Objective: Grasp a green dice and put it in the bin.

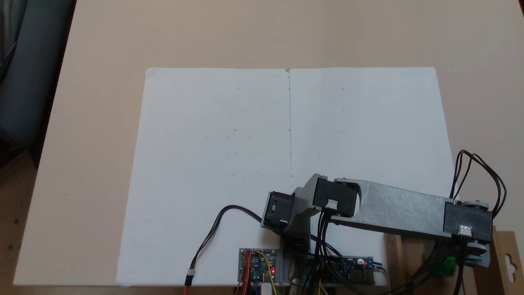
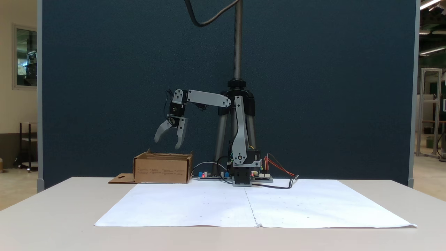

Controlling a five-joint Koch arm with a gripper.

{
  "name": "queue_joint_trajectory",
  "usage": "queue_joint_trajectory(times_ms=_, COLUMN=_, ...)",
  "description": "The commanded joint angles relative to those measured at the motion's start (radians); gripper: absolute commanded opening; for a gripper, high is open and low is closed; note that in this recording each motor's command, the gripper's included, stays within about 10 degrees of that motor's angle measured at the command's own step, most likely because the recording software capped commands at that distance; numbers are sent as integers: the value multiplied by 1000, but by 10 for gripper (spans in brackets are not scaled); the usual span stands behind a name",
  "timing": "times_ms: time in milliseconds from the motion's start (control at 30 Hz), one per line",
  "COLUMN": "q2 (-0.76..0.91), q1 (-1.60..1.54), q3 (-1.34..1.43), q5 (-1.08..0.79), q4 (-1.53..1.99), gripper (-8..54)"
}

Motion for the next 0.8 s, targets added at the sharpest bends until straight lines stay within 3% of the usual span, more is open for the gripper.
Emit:
queue_joint_trajectory(times_ms=0, q2=20, q1=5, q3=-9, q5=-84, q4=-40, gripper=471)
queue_joint_trajectory(times_ms=200, q2=25, q1=2, q3=-14, q5=-52, q4=-46, gripper=454)
queue_joint_trajectory(times_ms=367, q2=67, q1=-78, q3=-71, q5=183, q4=-43, gripper=448)
queue_joint_trajectory(times_ms=767, q2=103, q1=-673, q3=-112, q5=279, q4=-414, gripper=432)
